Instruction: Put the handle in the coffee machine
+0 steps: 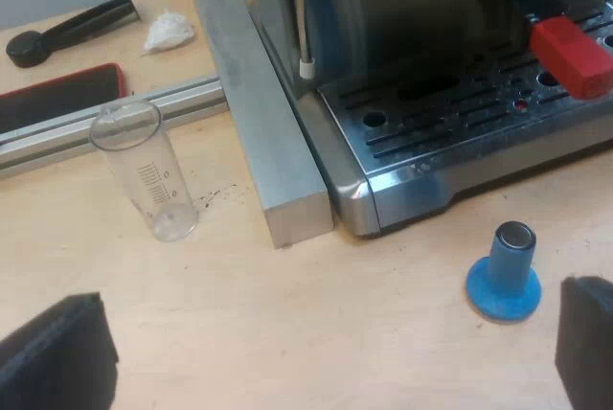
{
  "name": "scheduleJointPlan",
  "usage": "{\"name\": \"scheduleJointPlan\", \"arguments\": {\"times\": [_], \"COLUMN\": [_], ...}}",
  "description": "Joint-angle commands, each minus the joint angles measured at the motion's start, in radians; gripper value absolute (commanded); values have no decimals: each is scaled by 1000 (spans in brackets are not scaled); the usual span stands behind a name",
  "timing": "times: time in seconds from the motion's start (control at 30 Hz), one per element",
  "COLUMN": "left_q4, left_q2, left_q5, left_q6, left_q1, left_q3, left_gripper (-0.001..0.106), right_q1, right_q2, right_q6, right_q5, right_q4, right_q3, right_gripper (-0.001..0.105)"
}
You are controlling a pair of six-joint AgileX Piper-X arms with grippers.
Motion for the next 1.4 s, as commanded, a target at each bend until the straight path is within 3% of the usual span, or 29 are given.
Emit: {"name": "scheduleJointPlan", "arguments": {"times": [0.03,0.2,0.43,0.77,1.4], "left_q4": [-61,-180,-291,-336,-339], "left_q2": [-139,-139,-133,-133,-133], "left_q5": [5,-30,-106,-107,-107], "left_q6": [-12,-121,-122,-107,-108], "left_q1": [0,0,-50,-85,-85], "left_q3": [24,101,207,300,302], "left_gripper": [95,95,95,95,95], "right_q1": [-4,-4,-4,-4,-4], "right_q2": [-48,-47,-45,-45,-45], "right_q6": [4,4,4,4,4], "right_q5": [-15,-19,-97,-97,-87], "right_q4": [-8,-14,-14,-14,-41], "right_q3": [8,63,158,261,282], "right_gripper": [69,69,69,69,69]}}
